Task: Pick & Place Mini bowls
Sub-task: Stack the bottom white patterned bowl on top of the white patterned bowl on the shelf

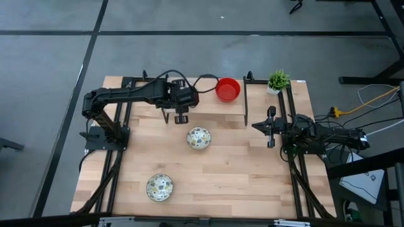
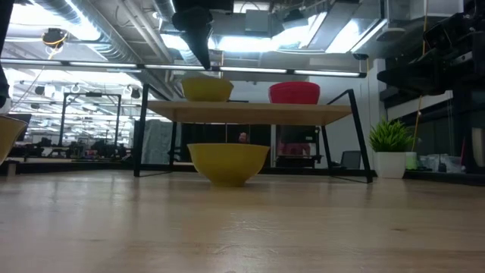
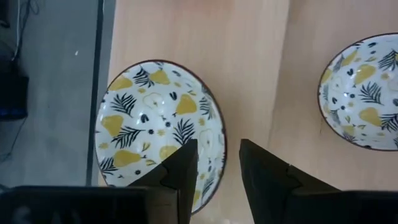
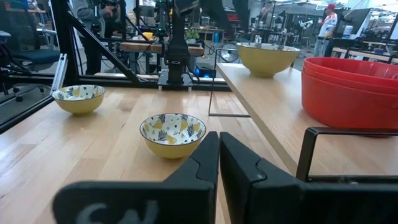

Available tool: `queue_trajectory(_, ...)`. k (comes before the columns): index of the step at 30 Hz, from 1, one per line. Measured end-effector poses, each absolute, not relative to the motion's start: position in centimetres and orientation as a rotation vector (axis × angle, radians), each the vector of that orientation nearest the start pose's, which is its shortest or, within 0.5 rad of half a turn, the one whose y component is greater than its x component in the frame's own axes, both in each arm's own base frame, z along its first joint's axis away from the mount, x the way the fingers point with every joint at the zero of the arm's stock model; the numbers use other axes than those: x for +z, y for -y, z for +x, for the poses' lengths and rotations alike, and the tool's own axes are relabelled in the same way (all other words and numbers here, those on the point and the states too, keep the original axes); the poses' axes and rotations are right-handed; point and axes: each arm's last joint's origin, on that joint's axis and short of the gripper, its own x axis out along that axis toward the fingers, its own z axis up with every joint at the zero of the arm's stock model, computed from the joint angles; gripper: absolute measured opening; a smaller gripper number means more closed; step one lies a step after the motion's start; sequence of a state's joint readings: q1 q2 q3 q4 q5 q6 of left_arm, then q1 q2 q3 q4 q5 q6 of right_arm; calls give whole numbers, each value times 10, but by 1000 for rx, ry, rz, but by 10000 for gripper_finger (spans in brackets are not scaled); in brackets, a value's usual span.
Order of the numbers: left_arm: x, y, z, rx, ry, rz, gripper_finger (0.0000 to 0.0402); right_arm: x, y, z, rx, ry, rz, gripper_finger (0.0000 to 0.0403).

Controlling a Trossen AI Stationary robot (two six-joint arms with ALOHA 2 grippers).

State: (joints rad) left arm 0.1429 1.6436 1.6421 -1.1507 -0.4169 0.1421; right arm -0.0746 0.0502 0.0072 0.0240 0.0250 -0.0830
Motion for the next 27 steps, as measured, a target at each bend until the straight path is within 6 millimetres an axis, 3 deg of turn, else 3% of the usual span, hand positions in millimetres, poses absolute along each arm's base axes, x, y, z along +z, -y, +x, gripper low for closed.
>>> queue_trajectory(8,348,-37,313,372,-1160,299,118,164,8,100,-99,-23,-82,17)
queue_trajectory(18,356,11,302,299,-1129,287,118,164,8,100,-98,-23,-83,17)
queue_trajectory(27,351,56,285,229,-1214,228,118,164,8,100,-98,-23,-82,17)
